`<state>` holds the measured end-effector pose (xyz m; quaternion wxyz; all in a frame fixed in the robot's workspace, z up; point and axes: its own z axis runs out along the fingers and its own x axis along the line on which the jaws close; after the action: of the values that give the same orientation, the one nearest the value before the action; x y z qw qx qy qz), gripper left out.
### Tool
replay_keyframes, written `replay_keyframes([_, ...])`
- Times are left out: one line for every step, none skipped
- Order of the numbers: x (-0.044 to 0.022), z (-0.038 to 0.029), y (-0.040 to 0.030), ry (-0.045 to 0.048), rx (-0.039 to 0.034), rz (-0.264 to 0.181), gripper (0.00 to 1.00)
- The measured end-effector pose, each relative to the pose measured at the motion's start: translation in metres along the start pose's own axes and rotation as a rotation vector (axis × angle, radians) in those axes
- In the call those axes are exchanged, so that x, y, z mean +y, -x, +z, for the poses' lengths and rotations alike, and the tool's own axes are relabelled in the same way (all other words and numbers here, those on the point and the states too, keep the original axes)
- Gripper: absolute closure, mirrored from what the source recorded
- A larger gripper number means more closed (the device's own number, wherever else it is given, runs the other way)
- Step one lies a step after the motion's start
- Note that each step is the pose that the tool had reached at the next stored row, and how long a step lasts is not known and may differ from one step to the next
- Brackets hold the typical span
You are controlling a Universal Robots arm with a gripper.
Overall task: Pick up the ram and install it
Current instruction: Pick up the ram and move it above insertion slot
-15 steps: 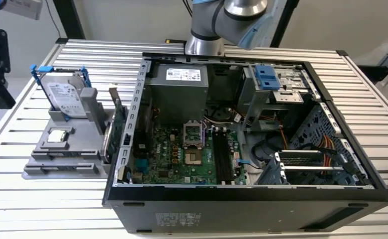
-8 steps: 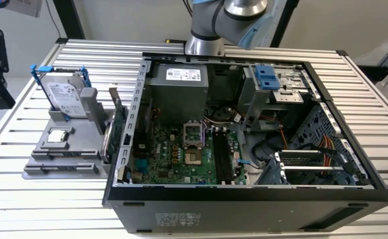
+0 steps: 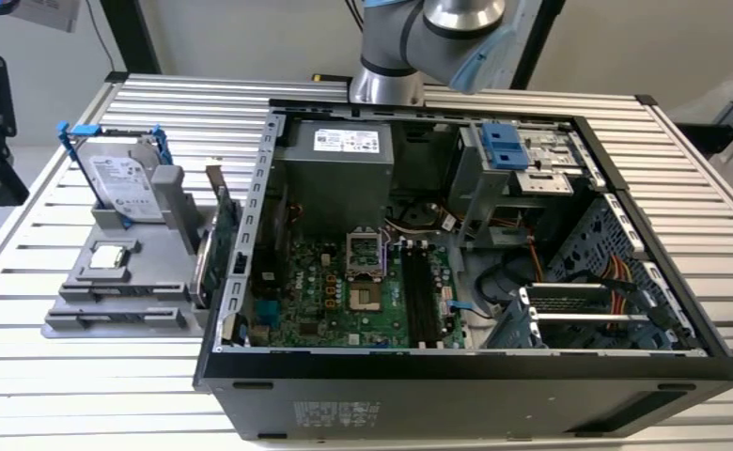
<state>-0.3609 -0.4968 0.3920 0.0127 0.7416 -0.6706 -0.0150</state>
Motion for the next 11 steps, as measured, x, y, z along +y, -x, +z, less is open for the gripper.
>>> replay_keyframes([-0.0001,0.0,-0.0001,0.0,0.0,0.0,1.0])
replay_keyframes([-0.0002,0.0,-0.0001,0.0,0.0,0.0,0.0])
replay_keyframes([-0.0002,0.0,-0.0001,0.0,0.0,0.0,0.0])
replay_keyframes([-0.0002,0.0,-0.0001,0.0,0.0,0.0,0.0])
replay_keyframes([-0.0002,0.0,-0.0001,0.0,0.0,0.0,0.0])
replay_keyframes([-0.0003,0.0,-0.0001,0.0,0.0,0.0,0.0])
replay_keyframes([-0.0003,-0.0001,-0.0001,0.0001,0.0001,0.0,0.0])
replay_keyframes([-0.0005,0.0,-0.0001,0.0,0.0,0.0,0.0])
replay_keyframes([-0.0007,0.0,-0.0001,0.0,0.0,0.0,0.0])
replay_keyframes([-0.0007,0.0,-0.0001,0.0,0.0,0.0,0.0])
replay_keyframes([-0.0007,0.0,-0.0001,0.0,0.0,0.0,0.0])
